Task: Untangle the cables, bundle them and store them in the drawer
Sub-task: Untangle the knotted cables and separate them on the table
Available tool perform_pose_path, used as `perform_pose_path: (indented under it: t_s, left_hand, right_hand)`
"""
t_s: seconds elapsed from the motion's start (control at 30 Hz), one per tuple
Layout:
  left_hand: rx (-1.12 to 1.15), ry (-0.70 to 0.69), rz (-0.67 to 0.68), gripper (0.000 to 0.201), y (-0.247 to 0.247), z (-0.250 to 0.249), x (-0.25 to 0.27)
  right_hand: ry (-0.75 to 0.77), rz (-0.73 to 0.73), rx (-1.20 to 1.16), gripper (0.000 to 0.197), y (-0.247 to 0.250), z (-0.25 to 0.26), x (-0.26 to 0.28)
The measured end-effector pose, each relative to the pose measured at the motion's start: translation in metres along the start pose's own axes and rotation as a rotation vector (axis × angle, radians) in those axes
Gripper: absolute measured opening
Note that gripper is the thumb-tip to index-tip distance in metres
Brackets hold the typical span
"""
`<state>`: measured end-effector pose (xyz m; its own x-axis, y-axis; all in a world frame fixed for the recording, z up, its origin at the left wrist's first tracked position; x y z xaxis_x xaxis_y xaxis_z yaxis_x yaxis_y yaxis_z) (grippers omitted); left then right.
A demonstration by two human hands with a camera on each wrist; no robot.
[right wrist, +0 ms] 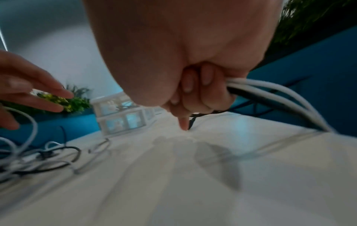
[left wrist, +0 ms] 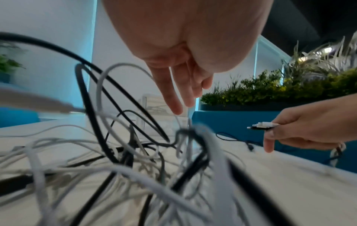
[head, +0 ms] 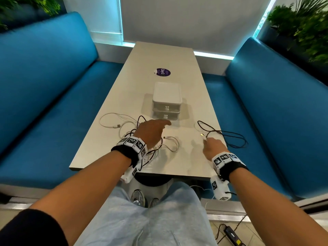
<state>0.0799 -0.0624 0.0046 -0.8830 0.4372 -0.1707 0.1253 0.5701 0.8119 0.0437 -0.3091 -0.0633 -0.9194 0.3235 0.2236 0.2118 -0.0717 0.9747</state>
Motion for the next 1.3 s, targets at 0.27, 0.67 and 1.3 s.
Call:
perform_pose_path:
  t_s: [0.27, 0.67, 1.3]
  left_hand:
    - [0.167, 0.098, -0.204, 0.026, 0.046, 0.046, 0.01]
    - [-0.039, 0.163, 0.134, 0.042, -0.01, 0.087, 0.041]
    - [-0.226, 0.131, -0.028, 0.024, 0.009, 0.054, 0.004]
  right_hand:
    - [0.293, -0.083, -0.313, 0.033, 0.017, 0.089, 0.017]
    - [0.597, 0.012, -0.255, 0.027, -0.004, 0.176, 0.054]
    - [0.489, 0.058, -0.061, 0.043, -0.033, 0.159, 0.032]
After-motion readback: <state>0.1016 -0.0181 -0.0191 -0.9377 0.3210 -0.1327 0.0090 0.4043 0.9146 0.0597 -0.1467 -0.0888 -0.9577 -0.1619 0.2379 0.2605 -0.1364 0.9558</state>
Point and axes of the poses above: each hand's wrist, its own x-axis away from the middle knuckle, its own y-axis out of the back of the hand, z = x × y, the point moved 10 cm from there along -x, towards the middle knuckle, and after that the axes turned 12 degrees about x, right-handed, at the moved point
